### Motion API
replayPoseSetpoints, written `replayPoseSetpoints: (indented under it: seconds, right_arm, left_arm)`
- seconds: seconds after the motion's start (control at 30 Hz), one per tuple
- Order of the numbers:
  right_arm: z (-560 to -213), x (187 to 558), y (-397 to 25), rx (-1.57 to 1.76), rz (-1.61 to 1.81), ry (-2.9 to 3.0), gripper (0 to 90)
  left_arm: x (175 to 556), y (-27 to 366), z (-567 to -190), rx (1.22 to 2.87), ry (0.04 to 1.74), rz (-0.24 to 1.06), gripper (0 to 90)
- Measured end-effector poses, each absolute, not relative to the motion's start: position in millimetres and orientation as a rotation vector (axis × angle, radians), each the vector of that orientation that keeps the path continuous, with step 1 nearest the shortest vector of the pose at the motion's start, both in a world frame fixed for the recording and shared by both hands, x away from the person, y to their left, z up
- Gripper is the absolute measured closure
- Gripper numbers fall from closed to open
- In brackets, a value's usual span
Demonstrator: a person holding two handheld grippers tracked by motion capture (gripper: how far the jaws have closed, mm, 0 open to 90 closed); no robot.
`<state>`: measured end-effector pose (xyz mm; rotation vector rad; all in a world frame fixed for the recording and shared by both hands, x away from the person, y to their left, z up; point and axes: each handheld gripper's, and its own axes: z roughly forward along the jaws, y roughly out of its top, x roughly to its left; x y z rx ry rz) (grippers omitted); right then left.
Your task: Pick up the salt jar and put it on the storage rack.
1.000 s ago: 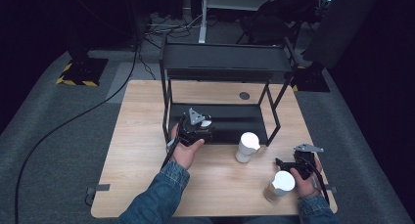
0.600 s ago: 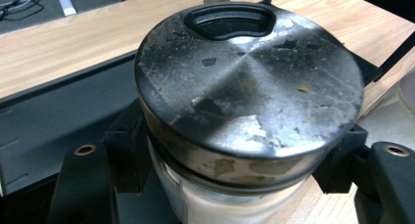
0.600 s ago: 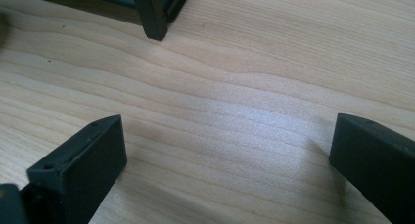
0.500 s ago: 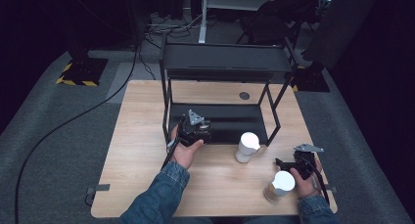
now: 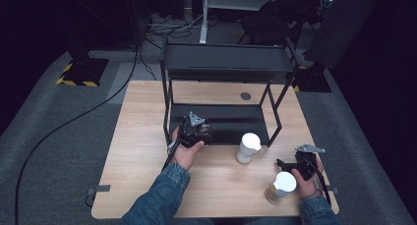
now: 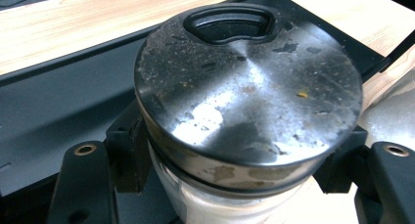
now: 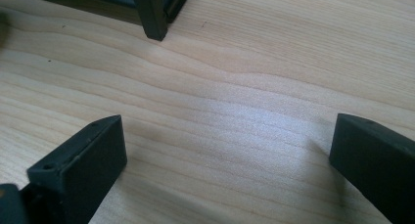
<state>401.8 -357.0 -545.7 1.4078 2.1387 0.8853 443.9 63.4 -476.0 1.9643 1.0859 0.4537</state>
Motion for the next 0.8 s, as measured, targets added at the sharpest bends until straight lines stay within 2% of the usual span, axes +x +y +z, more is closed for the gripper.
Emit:
replayPoseSetpoints:
  seconds: [0.67, 0.73, 0.8]
  right_arm:
    - [-546, 402, -357, 1.408, 0.885, 2.139, 0.0]
    - [-546, 402, -357, 1.408, 0.885, 2.139, 0.0]
    - [-546, 402, -357, 1.408, 0.885, 2.139, 0.0]
  left_arm:
    - [440, 63, -487, 1.968, 1.077, 0.438, 29.0]
    - [440, 64, -488, 1.97, 1.083, 0.428, 27.1]
    - [441, 63, -491, 1.984, 1.11, 0.405, 21.4]
